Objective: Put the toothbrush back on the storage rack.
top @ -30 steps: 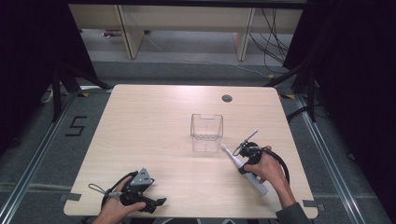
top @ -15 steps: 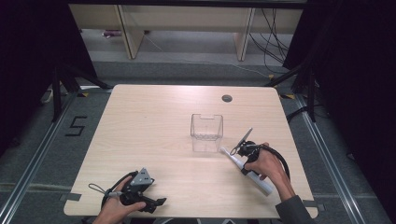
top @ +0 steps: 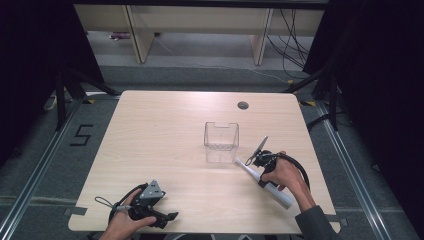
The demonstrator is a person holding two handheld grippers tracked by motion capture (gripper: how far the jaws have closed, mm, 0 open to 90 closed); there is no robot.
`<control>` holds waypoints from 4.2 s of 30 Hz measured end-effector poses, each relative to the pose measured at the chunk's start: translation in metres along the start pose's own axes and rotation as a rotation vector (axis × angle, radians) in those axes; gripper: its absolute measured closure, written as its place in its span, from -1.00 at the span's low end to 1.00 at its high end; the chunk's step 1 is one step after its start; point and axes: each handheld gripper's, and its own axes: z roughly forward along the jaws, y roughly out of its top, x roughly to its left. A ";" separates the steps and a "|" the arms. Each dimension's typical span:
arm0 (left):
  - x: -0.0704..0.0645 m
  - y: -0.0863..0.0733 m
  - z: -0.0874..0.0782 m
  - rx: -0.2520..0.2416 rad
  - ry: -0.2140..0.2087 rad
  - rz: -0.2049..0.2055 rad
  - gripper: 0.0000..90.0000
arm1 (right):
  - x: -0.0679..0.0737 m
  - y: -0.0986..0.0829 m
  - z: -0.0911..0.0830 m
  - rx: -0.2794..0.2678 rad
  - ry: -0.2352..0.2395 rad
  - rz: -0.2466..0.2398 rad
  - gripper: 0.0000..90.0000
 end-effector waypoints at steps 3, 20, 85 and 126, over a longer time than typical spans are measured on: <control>0.001 0.000 0.000 0.005 0.002 0.004 -0.67 | 0.001 -0.002 0.000 0.006 -0.013 0.028 0.48; 0.001 0.000 0.000 0.003 0.004 0.007 -0.67 | -0.008 -0.011 -0.006 -0.064 -0.019 -0.005 0.48; 0.001 0.000 0.000 0.001 0.004 0.004 -0.67 | -0.041 -0.045 -0.093 -0.885 -0.046 0.126 0.48; 0.000 0.001 0.001 -0.011 -0.007 -0.006 -0.67 | -0.022 -0.003 -0.133 -1.055 0.025 0.058 0.48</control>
